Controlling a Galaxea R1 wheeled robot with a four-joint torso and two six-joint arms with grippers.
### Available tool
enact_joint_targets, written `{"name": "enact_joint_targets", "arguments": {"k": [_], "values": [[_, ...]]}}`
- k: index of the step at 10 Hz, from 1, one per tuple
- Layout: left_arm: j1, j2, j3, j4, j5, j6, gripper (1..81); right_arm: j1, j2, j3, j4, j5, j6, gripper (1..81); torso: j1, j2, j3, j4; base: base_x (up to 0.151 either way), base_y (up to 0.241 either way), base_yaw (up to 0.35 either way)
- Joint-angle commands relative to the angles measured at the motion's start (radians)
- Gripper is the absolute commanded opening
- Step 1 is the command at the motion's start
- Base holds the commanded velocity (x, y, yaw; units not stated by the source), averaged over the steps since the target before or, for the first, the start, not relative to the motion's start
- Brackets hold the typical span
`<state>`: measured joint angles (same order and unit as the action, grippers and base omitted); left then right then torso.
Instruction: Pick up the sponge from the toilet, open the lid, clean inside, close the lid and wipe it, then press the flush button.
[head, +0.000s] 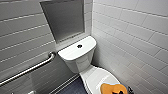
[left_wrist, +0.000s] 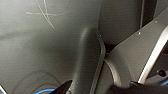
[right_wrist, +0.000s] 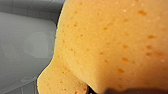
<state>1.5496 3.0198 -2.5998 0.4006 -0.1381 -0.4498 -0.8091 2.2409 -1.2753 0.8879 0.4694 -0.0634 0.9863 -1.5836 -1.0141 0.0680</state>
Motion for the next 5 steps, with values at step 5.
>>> {"name": "enact_joint_targets", "arguments": {"k": [5], "values": [[0.021,-0.001,0.004,0.01,0.083,-0.001,81.1,0.302,0.205,-0.342,0.085,-0.29,-0.024,1.0,0.0,0.0,0.0,0.0,0.0,0.0,0.0]]}}
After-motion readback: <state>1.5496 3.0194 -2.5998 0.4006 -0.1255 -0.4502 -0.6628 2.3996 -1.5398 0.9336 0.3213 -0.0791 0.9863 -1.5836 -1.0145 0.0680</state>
